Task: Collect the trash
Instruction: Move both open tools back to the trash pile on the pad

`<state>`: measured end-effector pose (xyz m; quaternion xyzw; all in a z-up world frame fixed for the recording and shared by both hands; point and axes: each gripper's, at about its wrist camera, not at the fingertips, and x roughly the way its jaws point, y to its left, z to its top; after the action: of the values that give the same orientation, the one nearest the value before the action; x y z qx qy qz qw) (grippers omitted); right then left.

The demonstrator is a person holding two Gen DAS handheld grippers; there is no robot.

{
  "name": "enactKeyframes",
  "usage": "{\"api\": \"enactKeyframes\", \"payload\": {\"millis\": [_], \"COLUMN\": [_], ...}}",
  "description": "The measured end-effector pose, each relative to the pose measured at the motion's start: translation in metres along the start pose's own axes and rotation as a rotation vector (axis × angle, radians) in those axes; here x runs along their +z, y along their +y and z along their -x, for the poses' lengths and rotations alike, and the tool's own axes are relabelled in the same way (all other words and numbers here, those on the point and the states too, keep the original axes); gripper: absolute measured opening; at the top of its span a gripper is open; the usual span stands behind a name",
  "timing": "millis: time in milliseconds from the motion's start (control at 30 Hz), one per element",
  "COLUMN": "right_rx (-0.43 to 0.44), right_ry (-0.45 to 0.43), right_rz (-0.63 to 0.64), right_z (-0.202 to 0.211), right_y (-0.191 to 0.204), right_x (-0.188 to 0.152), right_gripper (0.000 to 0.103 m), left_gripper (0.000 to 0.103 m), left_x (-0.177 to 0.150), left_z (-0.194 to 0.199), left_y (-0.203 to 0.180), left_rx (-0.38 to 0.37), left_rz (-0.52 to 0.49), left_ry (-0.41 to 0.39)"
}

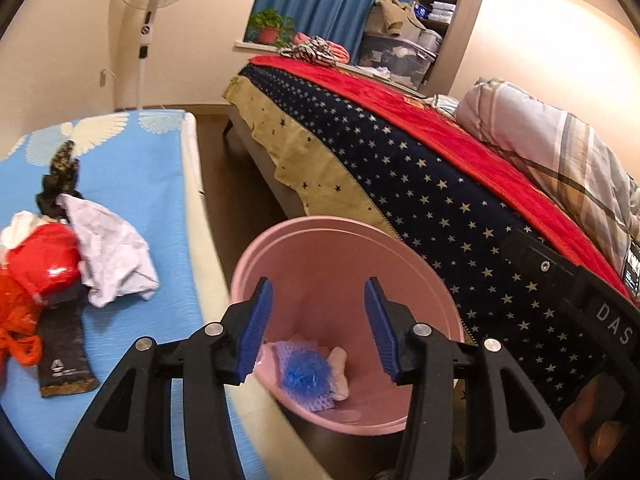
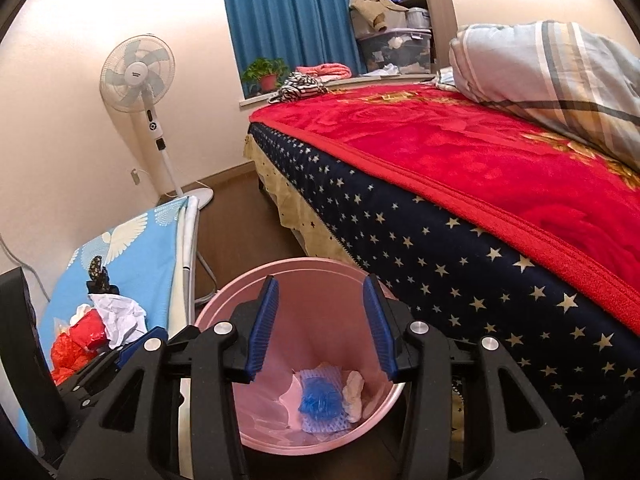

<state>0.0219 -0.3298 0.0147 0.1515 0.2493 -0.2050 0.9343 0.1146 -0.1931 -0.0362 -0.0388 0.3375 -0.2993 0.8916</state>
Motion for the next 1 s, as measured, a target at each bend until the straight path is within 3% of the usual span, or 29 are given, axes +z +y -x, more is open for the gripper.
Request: {"api": "enactKeyframes", "payload": {"millis": [333,667,1000], "right_rx": [0.093,0.197,0.308], "right_ry": [-0.026,-0.005,0.050], "right_rz": [0.054,0.087,0.132], "right_z": [0.015,0.012,-0.010], "right_y": [0.029,0.065,0.123], "right_x": [-0.006,-0.018,-0.034], "right_gripper": [0.045,0.045,0.045], "left_gripper": [0.047,0.047,0.047], "left_x": [-0.002,-0.015,-0.035], "left_z": [0.048,0.098,0.119], "left_y": [0.036,0.099,0.154], "left_rx": [0.123,0.316,0.470], "left_rz": [0.054,0.155,0.281], "left_ry": [-0.083,-0.135,-0.122]}}
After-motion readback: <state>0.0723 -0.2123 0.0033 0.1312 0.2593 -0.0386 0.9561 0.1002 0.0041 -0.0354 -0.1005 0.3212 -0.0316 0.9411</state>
